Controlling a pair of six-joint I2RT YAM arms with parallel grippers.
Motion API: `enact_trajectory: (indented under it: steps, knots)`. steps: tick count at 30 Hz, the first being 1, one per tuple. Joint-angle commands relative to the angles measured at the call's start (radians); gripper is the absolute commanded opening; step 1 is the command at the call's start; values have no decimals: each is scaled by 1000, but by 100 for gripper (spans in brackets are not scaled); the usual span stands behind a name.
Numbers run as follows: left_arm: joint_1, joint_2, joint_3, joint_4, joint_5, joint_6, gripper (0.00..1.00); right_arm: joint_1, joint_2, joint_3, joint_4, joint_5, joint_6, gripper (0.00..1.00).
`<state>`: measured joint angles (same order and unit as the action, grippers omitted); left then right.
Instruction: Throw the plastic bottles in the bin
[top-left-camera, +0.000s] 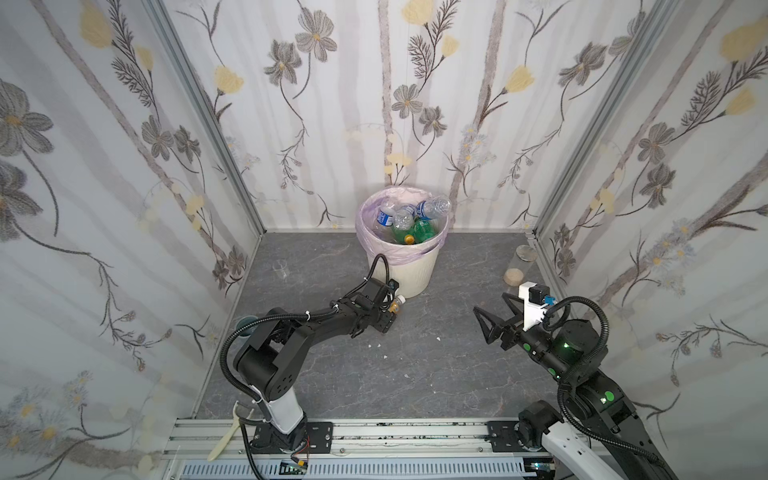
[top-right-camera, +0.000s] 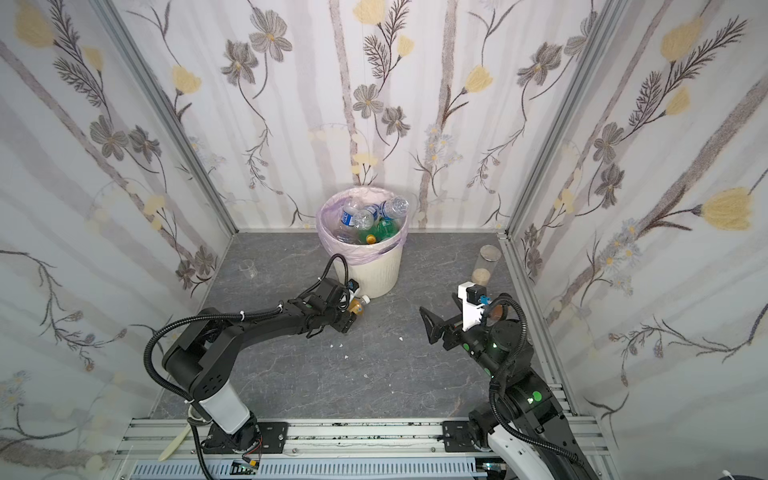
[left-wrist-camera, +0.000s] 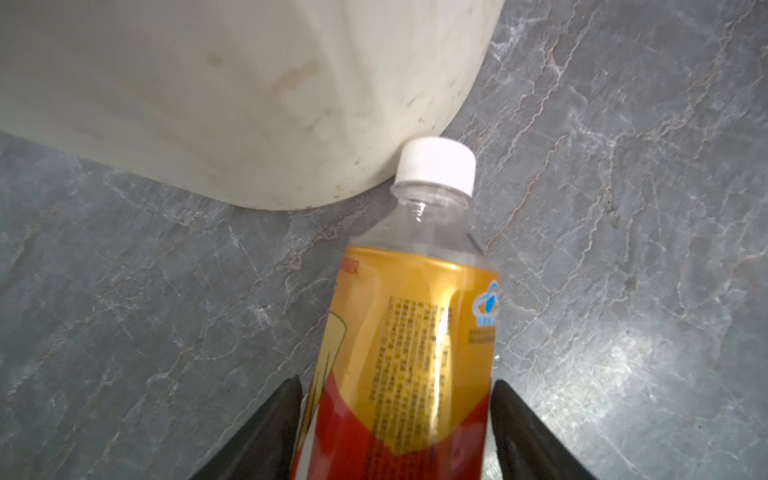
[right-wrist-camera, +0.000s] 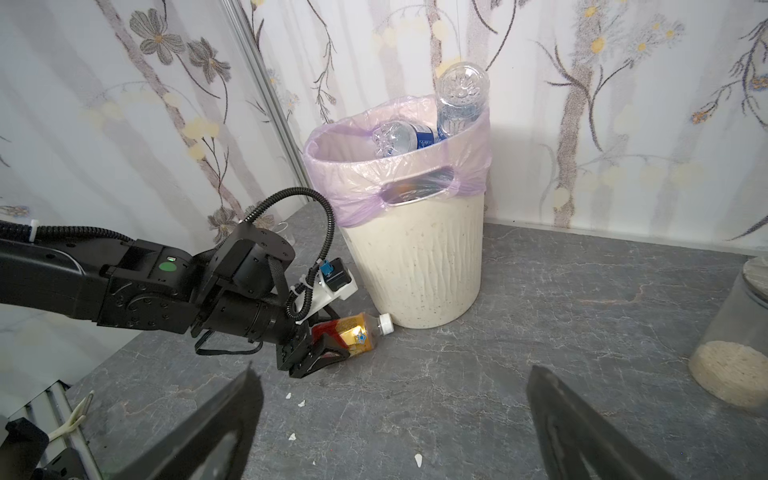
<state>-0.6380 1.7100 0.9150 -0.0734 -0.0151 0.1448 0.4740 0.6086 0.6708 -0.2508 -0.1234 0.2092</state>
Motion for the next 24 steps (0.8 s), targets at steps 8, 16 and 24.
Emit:
enact_trajectory:
  steps: [8, 16, 24]
  knots:
    - [-40, -122, -138, 33, -28, -115, 54, 1, 16, 1, 45, 9, 13, 99]
    - [-74, -494, -247, 35, -82, -232, 52, 0, 23, -21, 55, 37, 13, 99]
    - [-81, -967, -215, 14, -216, -298, 50, 2, 92, -20, 64, 75, 7, 96]
